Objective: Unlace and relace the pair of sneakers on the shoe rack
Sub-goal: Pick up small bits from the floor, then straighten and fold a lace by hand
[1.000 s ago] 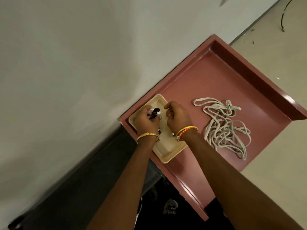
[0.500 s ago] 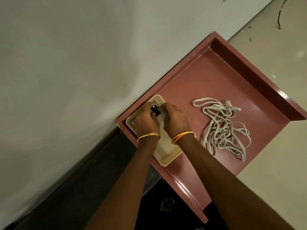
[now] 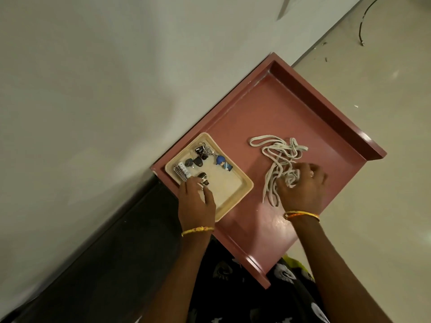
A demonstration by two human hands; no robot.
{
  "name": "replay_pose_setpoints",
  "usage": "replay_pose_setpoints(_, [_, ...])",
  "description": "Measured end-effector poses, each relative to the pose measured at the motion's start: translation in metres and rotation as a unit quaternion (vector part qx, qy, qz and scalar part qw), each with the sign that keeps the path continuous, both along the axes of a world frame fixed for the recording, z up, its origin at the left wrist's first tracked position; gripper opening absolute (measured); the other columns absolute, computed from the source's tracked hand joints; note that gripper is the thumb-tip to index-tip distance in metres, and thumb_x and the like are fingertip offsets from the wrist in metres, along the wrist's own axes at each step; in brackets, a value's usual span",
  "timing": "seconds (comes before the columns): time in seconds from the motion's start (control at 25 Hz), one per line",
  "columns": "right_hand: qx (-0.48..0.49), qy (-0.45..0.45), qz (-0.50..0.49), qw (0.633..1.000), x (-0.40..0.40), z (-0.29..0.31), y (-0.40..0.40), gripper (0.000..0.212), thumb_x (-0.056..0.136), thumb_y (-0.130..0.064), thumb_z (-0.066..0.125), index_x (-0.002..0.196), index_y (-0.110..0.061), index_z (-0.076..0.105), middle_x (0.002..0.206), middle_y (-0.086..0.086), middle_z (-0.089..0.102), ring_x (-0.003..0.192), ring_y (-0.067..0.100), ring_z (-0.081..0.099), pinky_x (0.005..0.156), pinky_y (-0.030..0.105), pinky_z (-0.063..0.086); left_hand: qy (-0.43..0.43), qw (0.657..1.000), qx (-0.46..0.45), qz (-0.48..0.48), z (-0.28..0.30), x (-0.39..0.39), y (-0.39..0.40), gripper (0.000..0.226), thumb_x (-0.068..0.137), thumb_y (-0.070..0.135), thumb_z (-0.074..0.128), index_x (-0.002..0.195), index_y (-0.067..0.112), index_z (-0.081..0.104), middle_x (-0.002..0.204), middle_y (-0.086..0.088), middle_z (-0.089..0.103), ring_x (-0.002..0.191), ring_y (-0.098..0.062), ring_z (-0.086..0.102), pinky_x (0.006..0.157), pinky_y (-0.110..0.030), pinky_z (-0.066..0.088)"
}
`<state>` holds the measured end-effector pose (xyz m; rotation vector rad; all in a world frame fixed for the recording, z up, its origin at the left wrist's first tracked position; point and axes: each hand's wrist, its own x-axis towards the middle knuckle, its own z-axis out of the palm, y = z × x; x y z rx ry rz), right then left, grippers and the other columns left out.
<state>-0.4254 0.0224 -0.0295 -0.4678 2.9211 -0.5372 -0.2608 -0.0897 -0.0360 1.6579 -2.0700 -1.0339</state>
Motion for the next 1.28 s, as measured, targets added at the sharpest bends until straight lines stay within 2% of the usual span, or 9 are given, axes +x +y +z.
replay_pose_setpoints(0.12, [0.088, -0.167, -0.056, 0.981, -0.014, -0.013, 0.044, 0.083, 0.066, -0.030, 0.080, 0.136, -0.015, 0.037, 0.136, 0.018, 0.038, 0.124, 0.041, 0.038, 0.099, 0.053, 0.035, -0.028, 0.998, 0.052, 0.010, 0.005, 0.017, 0.037, 0.020, 0.086, 0.007, 0.059, 0.105, 0.008, 0.057, 0.094, 0.000, 0.050, 0.083, -0.019, 0.055, 0.066, -0.029, 0.049])
replay_pose_setpoints(0.2, [0.058, -0.225, -0.030, 0.972, -0.014, -0.028, 0.057, 0.088, 0.069, -0.023, 0.080, 0.141, -0.016, 0.031, 0.133, 0.021, 0.039, 0.118, 0.041, 0.045, 0.097, 0.051, 0.041, -0.041, 0.996, 0.083, 0.014, 0.002, 0.025, 0.055, 0.021, 0.085, 0.005, 0.059, 0.105, 0.008, 0.057, 0.092, -0.003, 0.051, 0.079, -0.019, 0.054, 0.067, -0.033, 0.051])
replay_pose_setpoints(0.44, [-0.080, -0.210, 0.005, 0.974, -0.020, -0.020, 0.066, 0.019, 0.081, 0.000, 0.062, 0.098, -0.002, 0.070, 0.084, 0.020, 0.068, 0.081, 0.037, 0.064, 0.072, 0.031, 0.044, -0.044, 0.991, 0.125, 0.005, 0.015, 0.023, 0.080, 0.019, 0.086, 0.003, 0.057, 0.104, 0.008, 0.058, 0.098, -0.008, 0.058, 0.081, -0.020, 0.057, 0.071, -0.029, 0.049])
replay_pose_setpoints(0.56, [-0.170, -0.268, 0.047, 0.947, -0.030, 0.047, 0.048, 0.012, 0.084, -0.001, 0.062, 0.089, -0.009, 0.069, 0.068, 0.008, 0.066, 0.060, 0.024, 0.066, 0.062, 0.032, 0.053, -0.005, 0.984, 0.177, -0.006, 0.048, 0.012, 0.073, 0.021, 0.085, 0.001, 0.056, 0.102, 0.013, 0.059, 0.086, -0.004, 0.061, 0.079, -0.021, 0.060, 0.075, -0.033, 0.053])
replay_pose_setpoints(0.72, [-0.188, -0.297, 0.242, 0.904, -0.047, 0.181, 0.004, 0.010, 0.083, -0.006, 0.066, 0.079, -0.015, 0.066, 0.066, 0.001, 0.064, 0.055, 0.005, 0.060, 0.057, 0.028, 0.050, 0.090, 0.973, 0.212, -0.030, 0.138, -0.016, 0.056, 0.045, 0.080, 0.003, 0.068, 0.118, 0.020, 0.051, 0.108, 0.003, 0.057, 0.091, -0.010, 0.056, 0.072, -0.008, 0.046])
replay_pose_setpoints(0.92, [-0.171, -0.387, 0.426, 0.800, -0.036, 0.364, -0.052, 0.009, 0.081, -0.007, 0.069, 0.074, -0.012, 0.069, 0.064, 0.006, 0.066, 0.051, 0.008, 0.061, 0.052, 0.021, 0.051, 0.172, 0.955, 0.226, -0.088, 0.242, -0.038, 0.021, 0.100, 0.061, 0.032, 0.086, 0.143, 0.027, 0.028, 0.142, 0.009, 0.040, 0.129, -0.012, 0.040, 0.104, -0.036, 0.041])
replay_pose_setpoints(1.0, [-0.207, -0.420, 0.465, 0.752, -0.018, 0.424, -0.064, 0.004, 0.083, -0.004, 0.066, 0.085, -0.003, 0.069, 0.070, 0.011, 0.066, 0.052, 0.009, 0.061, 0.053, 0.021, 0.052, 0.200, 0.950, 0.230, -0.070, 0.281, -0.034, 0.015, 0.091, 0.061, 0.038, 0.085, 0.137, 0.025, 0.038, 0.136, 0.004, 0.049, 0.126, -0.014, 0.046, 0.103, -0.037, 0.042])
replay_pose_setpoints(1.16, [-0.294, -0.476, 0.487, 0.671, 0.029, 0.504, -0.083, 0.007, 0.086, 0.002, 0.061, 0.082, -0.001, 0.066, 0.063, 0.006, 0.064, 0.050, 0.010, 0.062, 0.055, 0.025, 0.056, 0.267, 0.943, 0.200, 0.004, 0.344, -0.008, 0.017, 0.024, 0.090, 0.028, 0.059, 0.111, 0.018, 0.066, 0.117, -0.001, 0.064, 0.113, -0.019, 0.057, 0.094, -0.034, 0.050])
replay_pose_setpoints(1.28, [-0.356, -0.509, 0.467, 0.629, 0.063, 0.533, -0.096, 0.009, 0.087, 0.005, 0.059, 0.079, 0.002, 0.064, 0.062, 0.009, 0.063, 0.052, 0.015, 0.062, 0.058, 0.027, 0.057, 0.355, 0.903, 0.208, 0.124, 0.387, 0.025, 0.017, 0.025, 0.099, 0.024, 0.044, 0.105, 0.009, 0.063, 0.106, -0.009, 0.067, 0.096, -0.023, 0.063, 0.078, -0.025, 0.053])
